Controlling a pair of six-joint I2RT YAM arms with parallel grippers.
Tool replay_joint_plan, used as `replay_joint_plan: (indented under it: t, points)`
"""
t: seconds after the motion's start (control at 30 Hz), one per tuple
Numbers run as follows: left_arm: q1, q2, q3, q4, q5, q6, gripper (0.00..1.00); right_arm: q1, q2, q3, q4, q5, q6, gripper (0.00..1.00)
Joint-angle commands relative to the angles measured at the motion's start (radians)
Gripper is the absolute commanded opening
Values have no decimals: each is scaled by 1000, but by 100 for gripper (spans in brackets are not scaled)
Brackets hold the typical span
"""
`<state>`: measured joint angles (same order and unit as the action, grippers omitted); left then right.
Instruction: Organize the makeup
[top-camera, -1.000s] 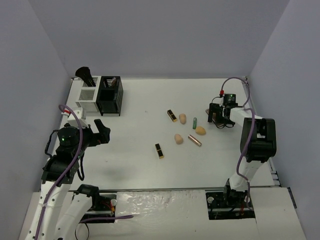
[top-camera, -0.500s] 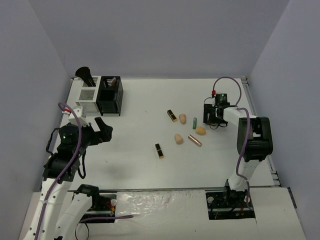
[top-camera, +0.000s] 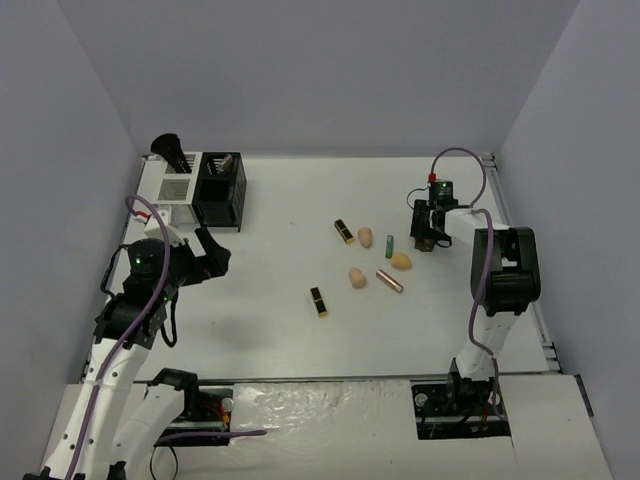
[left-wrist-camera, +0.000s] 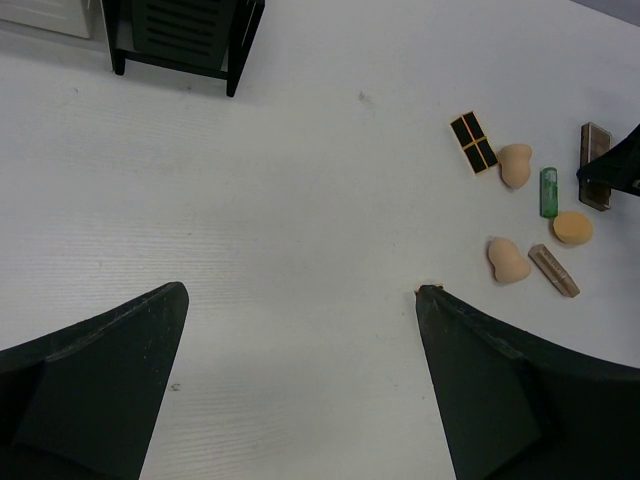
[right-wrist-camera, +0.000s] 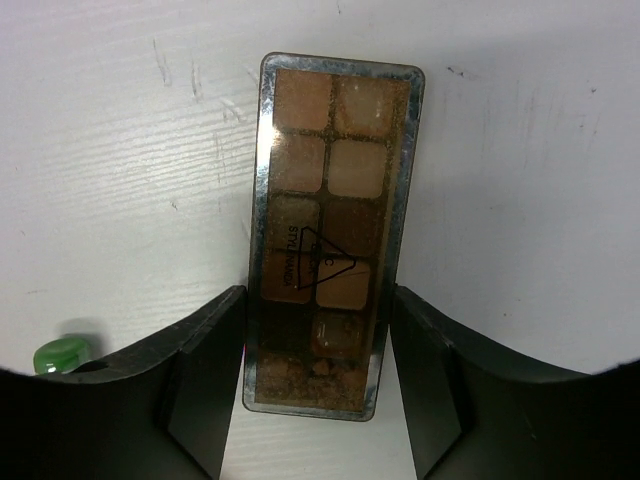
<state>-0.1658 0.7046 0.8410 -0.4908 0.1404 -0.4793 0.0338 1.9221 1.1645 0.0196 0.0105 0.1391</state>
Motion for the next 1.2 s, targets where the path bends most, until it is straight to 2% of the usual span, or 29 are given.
replay_joint_plan:
  t: [0.0,0.17,0.23,0.43,0.6,0.73,0.97,1.17]
  points:
    - [-6,20,57,84,35,-29,97,-6,36,8,-55,38,23,38]
    - [-6,42,81,90,101,-69,97,-1,-24,12,-51,30,11,7]
    - [-6,49,88,100,135,-91,97,9,-77,12,-45,29,3,1]
    - [-12,62,137,126,192,-163,97,115,-327,-34,22,48,-19,0]
    - [-36,91,188,175,219,-215,97,268,-544,-138,159,-26,-26,0]
    - [-84,147,214,236,216,-252,97,457,-666,-241,329,-116,-50,0]
    - [-215,220,256,327,148,-258,97,713,-722,-307,541,-182,-66,0]
    - [-327,301,304,320,64,-221,97,826,-679,-298,609,-179,-89,0]
